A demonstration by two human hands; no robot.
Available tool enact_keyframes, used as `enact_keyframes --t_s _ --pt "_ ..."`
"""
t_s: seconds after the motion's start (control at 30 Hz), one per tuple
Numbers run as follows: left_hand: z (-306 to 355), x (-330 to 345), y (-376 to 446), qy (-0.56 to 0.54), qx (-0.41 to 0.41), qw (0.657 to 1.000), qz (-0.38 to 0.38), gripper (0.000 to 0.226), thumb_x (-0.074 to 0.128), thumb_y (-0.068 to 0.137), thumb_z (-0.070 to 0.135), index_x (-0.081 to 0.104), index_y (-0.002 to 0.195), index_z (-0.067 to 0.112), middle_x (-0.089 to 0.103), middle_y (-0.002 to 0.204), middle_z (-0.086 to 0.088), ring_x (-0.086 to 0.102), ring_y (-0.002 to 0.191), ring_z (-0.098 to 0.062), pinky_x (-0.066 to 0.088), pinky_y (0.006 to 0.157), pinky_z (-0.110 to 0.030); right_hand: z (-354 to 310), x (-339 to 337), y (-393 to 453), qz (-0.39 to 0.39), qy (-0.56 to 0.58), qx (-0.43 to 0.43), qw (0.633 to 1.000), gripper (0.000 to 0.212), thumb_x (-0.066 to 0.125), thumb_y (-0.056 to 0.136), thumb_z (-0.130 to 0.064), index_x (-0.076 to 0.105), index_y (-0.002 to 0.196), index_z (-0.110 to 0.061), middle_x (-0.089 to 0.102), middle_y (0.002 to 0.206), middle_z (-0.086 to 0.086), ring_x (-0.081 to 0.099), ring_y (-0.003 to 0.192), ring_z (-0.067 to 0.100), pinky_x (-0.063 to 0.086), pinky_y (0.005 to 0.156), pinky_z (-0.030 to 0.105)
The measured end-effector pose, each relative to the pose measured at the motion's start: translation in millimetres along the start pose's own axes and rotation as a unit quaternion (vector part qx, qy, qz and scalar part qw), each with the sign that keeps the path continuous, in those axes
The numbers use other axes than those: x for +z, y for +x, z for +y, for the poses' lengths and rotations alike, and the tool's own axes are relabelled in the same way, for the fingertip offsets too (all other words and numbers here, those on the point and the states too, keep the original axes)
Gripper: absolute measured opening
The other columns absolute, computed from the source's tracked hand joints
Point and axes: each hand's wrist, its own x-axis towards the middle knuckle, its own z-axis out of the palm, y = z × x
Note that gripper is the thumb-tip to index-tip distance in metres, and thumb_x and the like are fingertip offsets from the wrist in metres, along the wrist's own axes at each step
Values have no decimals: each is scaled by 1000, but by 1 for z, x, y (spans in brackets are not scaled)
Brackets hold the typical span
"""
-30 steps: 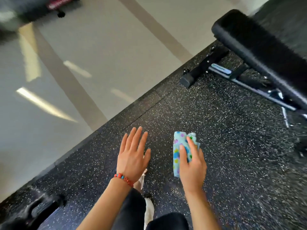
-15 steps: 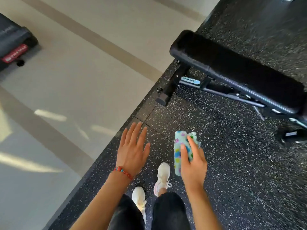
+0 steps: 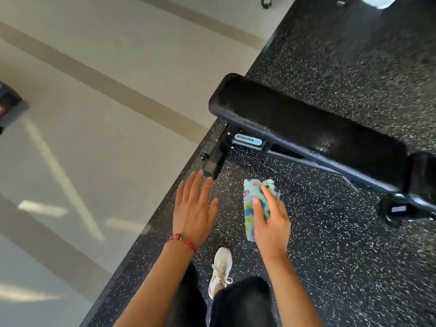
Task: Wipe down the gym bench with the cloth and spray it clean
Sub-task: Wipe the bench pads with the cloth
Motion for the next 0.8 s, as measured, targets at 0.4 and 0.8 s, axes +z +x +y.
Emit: enact_keyframes --t_s 0.4,0.8 --pt "-11 12 156 16 10 999 -35 54 31 91 35 55 125 1 51 133 -23 45 124 -42 25 102 -59 -18 34 142 -10 -3 14 1000 38 53 89 -35 56 125 -26 61 104 13 63 83 27 56 68 47" --pt "-50 22 334 -9 17 999 -49 75 6 96 47 53 126 -3 47 134 -27 41 125 -47 25 103 -59 -43 115 310 -41 -19 26 999 36 55 91 -30 55 127 -25 59 114 13 59 102 29 50 84 49"
